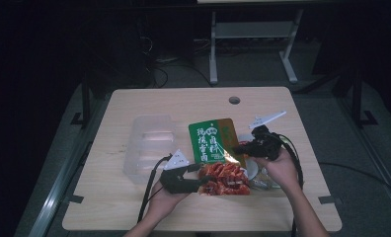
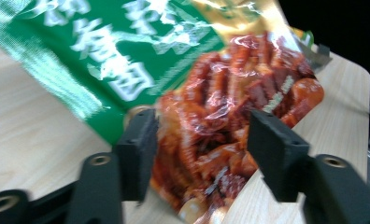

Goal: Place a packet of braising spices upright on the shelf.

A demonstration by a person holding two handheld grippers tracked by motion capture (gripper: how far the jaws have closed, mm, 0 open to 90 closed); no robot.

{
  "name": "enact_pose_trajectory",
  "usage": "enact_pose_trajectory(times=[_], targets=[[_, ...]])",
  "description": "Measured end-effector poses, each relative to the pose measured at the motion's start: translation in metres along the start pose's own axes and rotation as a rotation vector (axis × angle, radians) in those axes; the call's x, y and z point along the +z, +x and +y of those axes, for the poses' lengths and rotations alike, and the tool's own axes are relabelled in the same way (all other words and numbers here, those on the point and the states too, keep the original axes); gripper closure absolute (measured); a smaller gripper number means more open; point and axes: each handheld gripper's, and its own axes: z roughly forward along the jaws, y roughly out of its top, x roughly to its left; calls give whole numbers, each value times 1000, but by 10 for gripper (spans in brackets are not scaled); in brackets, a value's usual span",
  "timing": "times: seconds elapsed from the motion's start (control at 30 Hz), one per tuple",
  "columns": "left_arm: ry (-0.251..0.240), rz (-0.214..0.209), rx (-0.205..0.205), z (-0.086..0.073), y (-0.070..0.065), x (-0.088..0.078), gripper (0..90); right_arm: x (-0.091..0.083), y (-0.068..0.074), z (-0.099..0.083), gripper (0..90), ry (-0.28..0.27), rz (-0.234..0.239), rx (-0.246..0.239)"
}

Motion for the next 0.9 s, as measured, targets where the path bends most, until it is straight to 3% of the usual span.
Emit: enact_pose_trajectory(times=[0.03,0.2,0.33,0.43,0.5,0.57,0.6,0.63,0.67,0.7,0.73,0.77,0.8,0.83,0.87,0.9], targets=[[0,0,0,0,0,0,358,0,0,0,899,0,0,0],[-46,10,-28,4,-4,-9,281,-23,15,-13,899,-86,-21,-96],[-32,23,-58,11,-2,-6,274,-42,25,-32,899,-173,-14,-167],[-25,30,-49,17,-1,1,270,-47,25,-38,899,-189,-8,-190],[-20,25,-69,19,0,5,252,-52,24,-44,899,-201,-3,-204],[-8,5,-72,22,0,12,254,-55,21,-49,899,-216,9,-213],[0,-31,-77,24,2,18,258,-58,20,-54,899,-227,26,-212],[0,-31,-77,24,2,18,274,-58,20,-54,899,-227,26,-212],[18,-96,-131,25,7,26,314,-58,18,-58,899,-236,36,-206],[18,-96,-131,25,7,26,333,-58,18,-58,899,-236,36,-206],[39,-150,-167,26,11,31,333,-58,18,-58,899,-240,38,-207],[55,-170,-174,26,13,33,360,-58,17,-59,899,-238,41,-206],[55,-182,-171,26,13,35,461,-57,17,-60,899,-238,43,-205],[53,-194,-161,26,13,36,461,-57,17,-60,899,-238,43,-205],[50,-199,-146,27,11,36,530,-56,17,-59,898,-238,41,-203],[48,-181,-143,27,9,36,530,-56,17,-59,898,-238,41,-203]])
